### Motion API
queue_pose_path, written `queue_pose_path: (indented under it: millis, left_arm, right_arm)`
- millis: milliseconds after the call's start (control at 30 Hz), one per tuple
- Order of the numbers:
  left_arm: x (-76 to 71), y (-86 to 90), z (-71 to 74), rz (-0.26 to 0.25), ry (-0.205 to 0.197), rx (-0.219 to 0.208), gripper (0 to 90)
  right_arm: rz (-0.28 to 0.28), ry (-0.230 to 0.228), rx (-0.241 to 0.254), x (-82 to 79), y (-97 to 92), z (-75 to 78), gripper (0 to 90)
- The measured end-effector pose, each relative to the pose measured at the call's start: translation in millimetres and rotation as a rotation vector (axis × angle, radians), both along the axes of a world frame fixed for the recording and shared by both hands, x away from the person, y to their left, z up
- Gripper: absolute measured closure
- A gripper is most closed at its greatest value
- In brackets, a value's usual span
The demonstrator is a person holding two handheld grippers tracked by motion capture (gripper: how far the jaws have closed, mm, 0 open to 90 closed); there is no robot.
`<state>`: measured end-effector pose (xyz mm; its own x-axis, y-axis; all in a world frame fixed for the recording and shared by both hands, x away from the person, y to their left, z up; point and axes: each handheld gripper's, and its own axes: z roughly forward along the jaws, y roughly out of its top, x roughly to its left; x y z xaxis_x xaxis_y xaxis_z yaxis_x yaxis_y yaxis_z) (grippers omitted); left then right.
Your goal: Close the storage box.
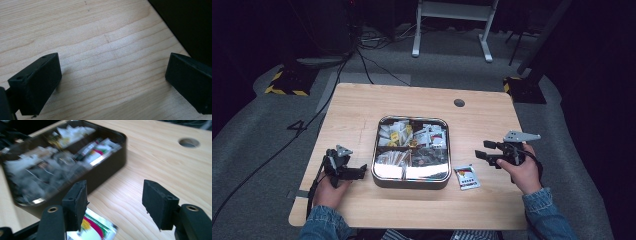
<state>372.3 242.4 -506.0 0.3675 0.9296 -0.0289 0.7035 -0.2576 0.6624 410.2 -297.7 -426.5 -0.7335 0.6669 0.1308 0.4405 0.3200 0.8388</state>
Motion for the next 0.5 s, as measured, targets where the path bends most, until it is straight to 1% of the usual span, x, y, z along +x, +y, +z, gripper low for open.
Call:
queue_pose_path:
  millis: [133,233,267,367,400,433,500]
  left_arm:
    - [0.0,0.1,0.0,-0.001,0.000,0.000,0.7]
    - [0.1,0.0,0.0,0.000,0.000,0.000,0.8]
    - [0.1,0.1,0.0,-0.001,0.000,0.000,0.8]
    - [0.1,0.1,0.0,-0.001,0.000,0.000,0.7]
    - [0.1,0.0,0.0,0.000,0.000,0.000,0.8]
    - [0.1,0.1,0.0,-0.001,-0.001,0.001,0.8]
    - [0.1,0.1,0.0,-0.001,-0.001,0.001,0.8]
  right_arm:
    - [-0.038,0.009,-0.033,-0.4,-12.8,-16.3,37.2]
    - [-0.049,0.012,-0.063,-0.6,-18.1,-25.9,36.7]
    - [-0.054,0.017,-0.075,-0.3,-20.4,-31.3,36.4]
    - [-0.074,0.043,-0.093,0.2,-25.5,-46.0,35.9]
    - [-0.085,0.054,-0.110,1.3,-28.6,-55.1,35.8]
    - [-0.085,0.054,-0.110,1.3,-28.6,-55.1,35.8]
    - [-0.104,0.068,-0.122,2.8,-32.5,-64.1,35.3]
